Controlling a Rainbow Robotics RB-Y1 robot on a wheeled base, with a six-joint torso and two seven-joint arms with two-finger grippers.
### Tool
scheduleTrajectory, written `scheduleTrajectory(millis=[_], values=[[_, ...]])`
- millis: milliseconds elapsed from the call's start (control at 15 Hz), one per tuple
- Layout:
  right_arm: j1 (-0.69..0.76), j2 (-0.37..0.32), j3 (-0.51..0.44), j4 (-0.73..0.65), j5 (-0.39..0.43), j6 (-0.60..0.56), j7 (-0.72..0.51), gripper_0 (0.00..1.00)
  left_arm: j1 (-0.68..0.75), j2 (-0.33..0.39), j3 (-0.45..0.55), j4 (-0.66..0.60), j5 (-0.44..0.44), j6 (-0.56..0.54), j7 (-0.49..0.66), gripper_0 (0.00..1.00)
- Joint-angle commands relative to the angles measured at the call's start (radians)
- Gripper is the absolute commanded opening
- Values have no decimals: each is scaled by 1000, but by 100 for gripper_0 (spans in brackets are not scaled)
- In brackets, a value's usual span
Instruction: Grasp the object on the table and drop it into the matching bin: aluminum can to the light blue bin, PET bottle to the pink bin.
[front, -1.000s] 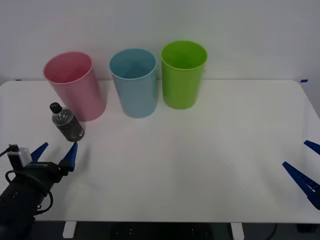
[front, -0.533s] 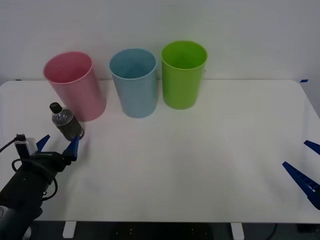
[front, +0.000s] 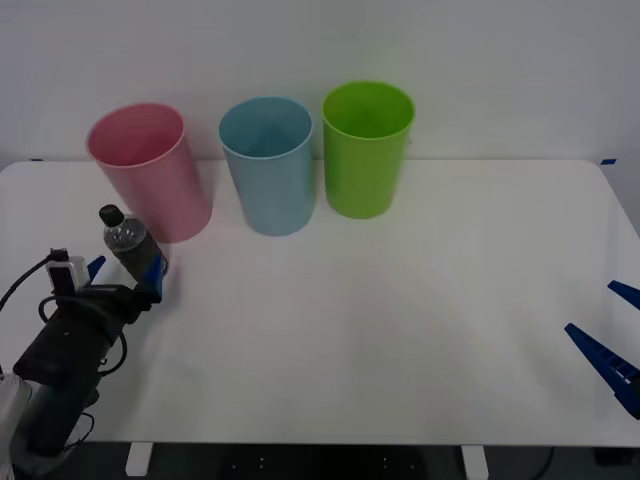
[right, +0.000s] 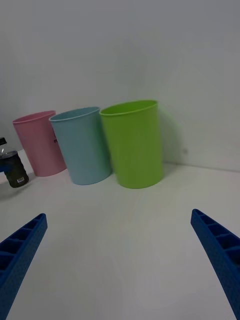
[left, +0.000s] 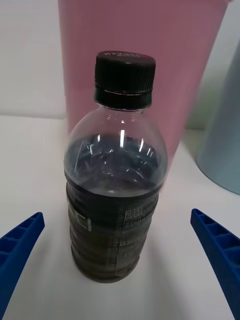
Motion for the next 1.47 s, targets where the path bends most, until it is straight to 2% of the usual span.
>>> scheduleTrajectory(millis=[67, 467, 1000, 1067, 1133, 1200, 1267, 1467], values=[[0, 0, 0, 0, 0, 0, 0, 100, -48, 0, 2, 48, -16, 3, -1, 100], [0, 0, 0, 0, 0, 0, 0, 100, -157, -6, 34, 160, -73, 3, -5, 100], [0, 0, 0, 0, 0, 0, 0, 100, -168, -23, 42, 165, -102, 3, -8, 100], [0, 0, 0, 0, 0, 0, 0, 100, -168, -23, 42, 165, -105, 3, -13, 49], [0, 0, 0, 0, 0, 0, 0, 100, -168, -26, 42, 165, -107, 3, -18, 20], [0, 0, 0, 0, 0, 0, 0, 100, -168, -28, 43, 165, -107, 3, -22, 4], [0, 0, 0, 0, 0, 0, 0, 100, -168, -29, 42, 165, -107, 3, -25, 0], [0, 0, 0, 0, 0, 0, 0, 100, -168, -28, 43, 165, -98, 0, -28, 0]])
